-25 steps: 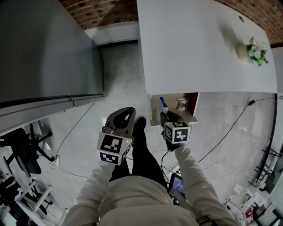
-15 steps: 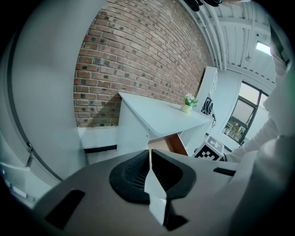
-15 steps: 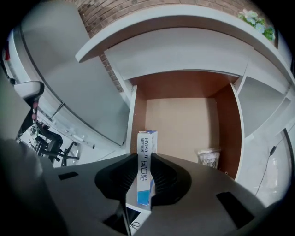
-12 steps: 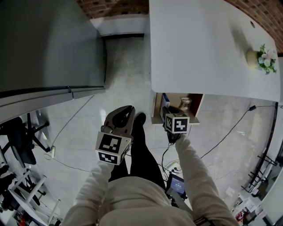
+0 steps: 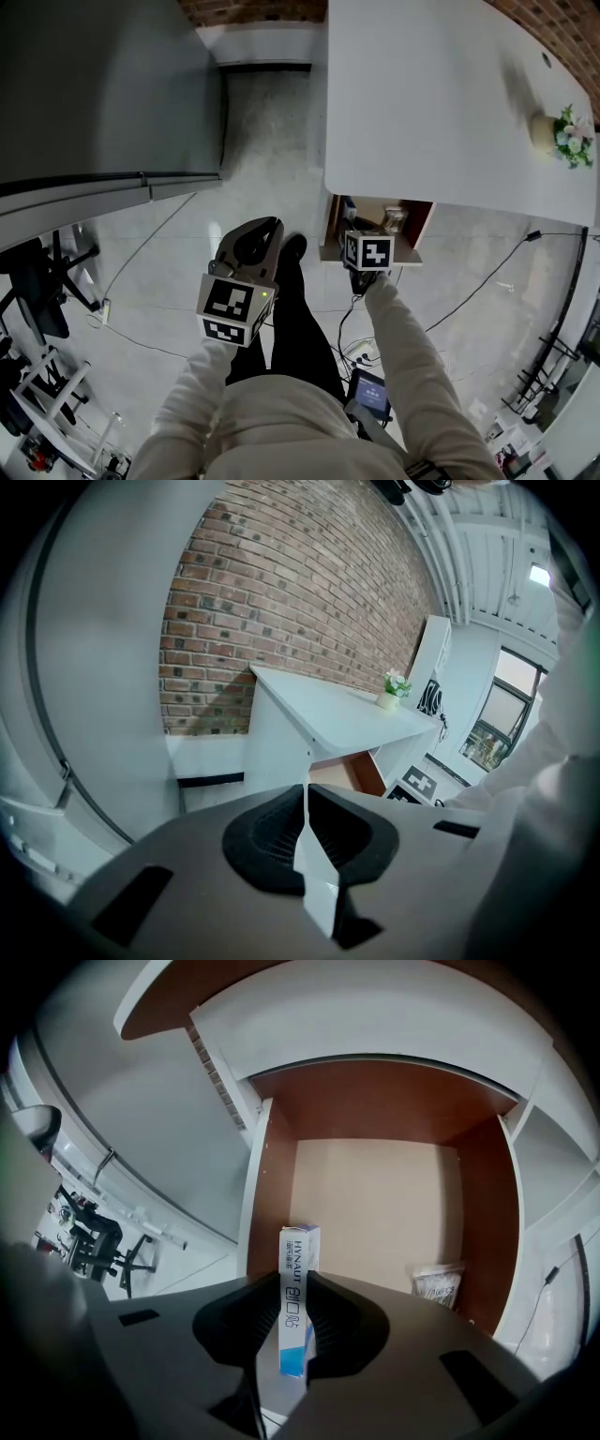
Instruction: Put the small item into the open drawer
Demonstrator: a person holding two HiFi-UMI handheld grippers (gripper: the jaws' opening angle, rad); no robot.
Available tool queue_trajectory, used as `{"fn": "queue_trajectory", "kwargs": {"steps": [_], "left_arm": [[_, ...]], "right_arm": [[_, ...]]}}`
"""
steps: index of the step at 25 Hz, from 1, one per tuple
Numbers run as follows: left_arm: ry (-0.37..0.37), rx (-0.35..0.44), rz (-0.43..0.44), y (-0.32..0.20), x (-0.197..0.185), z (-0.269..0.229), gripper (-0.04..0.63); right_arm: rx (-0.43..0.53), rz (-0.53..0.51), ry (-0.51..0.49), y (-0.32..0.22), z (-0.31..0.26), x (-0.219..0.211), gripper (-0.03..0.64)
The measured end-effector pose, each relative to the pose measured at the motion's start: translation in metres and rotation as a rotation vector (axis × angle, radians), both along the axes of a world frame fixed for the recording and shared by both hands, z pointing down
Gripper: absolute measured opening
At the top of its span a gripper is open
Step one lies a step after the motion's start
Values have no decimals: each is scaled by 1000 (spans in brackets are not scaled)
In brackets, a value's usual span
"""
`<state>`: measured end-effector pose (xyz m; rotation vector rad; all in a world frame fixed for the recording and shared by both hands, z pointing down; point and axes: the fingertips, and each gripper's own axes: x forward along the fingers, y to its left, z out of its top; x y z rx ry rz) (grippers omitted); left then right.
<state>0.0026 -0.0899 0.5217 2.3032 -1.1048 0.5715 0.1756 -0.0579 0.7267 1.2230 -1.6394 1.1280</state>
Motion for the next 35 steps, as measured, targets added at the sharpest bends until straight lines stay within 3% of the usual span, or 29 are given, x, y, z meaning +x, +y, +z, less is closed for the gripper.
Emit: {"fn": "queue_trajectory", "kwargs": {"steps": [35], "left_arm": [[-15, -33, -29, 8, -8, 16, 29]], "right_arm": [[-17, 20, 54, -11, 23, 2, 114]]}}
